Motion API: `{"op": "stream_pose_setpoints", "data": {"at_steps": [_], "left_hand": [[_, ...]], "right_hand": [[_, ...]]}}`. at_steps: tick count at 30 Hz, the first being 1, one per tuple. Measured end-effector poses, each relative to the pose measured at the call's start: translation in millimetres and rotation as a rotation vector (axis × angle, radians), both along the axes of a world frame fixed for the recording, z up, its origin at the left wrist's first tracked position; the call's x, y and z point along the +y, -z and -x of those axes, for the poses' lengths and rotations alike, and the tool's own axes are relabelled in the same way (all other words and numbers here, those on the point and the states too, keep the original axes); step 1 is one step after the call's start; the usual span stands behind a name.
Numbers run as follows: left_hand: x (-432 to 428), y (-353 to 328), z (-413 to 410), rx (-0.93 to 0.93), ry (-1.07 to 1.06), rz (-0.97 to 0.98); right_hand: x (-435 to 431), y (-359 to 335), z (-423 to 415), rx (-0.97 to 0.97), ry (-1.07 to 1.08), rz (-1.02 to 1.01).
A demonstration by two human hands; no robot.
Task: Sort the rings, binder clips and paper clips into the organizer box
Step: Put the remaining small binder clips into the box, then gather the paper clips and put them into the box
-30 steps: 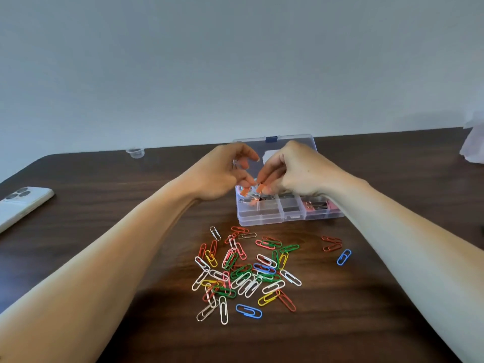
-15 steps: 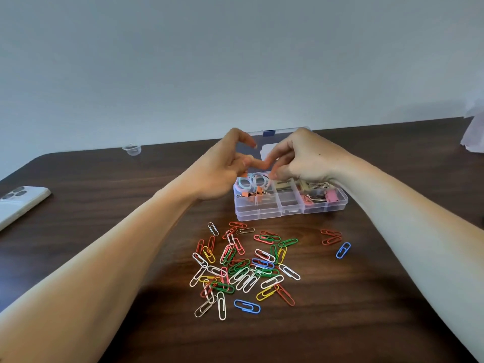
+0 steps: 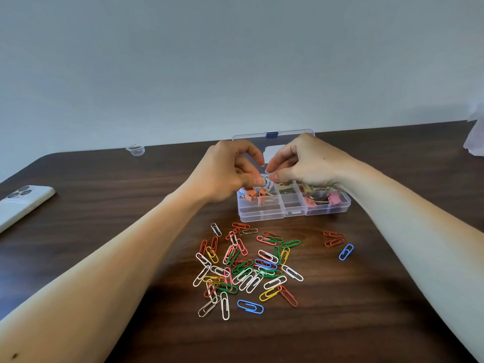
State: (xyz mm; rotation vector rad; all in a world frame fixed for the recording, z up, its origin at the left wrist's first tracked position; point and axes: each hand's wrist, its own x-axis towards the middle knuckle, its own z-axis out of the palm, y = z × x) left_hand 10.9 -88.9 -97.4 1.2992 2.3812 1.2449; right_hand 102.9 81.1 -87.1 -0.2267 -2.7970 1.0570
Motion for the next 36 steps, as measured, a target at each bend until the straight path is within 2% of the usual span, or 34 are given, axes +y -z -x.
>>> {"op": "stream_pose_setpoints", "data": {"at_steps": [6, 12, 22, 28, 32, 36], "left_hand": [[-1.5, -1.0, 5.8, 0.122, -0.020, 0.078], [-4.8, -0.5, 7.2, 0.221, 0.002, 0.250], [-26.5, -3.5, 5.9, 0.181, -0.053, 0.152], [-73.2, 5.5, -22.3, 0.229, -0.120, 0.216], [-106.9, 20.2, -43.1, 0.171, -0.042, 0.417], [-117.8, 26.3, -63.9, 0.138, 0.041, 0.599]], "right_hand": [[0.3, 1.7, 0.9, -0.013, -0.020, -0.052], [-6.3, 4.3, 3.3, -0.043, -0.098, -0.134], [-14.2, 3.1, -4.2, -0.012, -0.070, -0.125], [-13.0, -1.0, -51.8, 0.013, -0.020, -0.130], [-4.4, 6.8, -93.1, -0.063, -0.015, -0.152], [0.2, 12.9, -118.3, -0.193, 0.023, -0.296]]}}
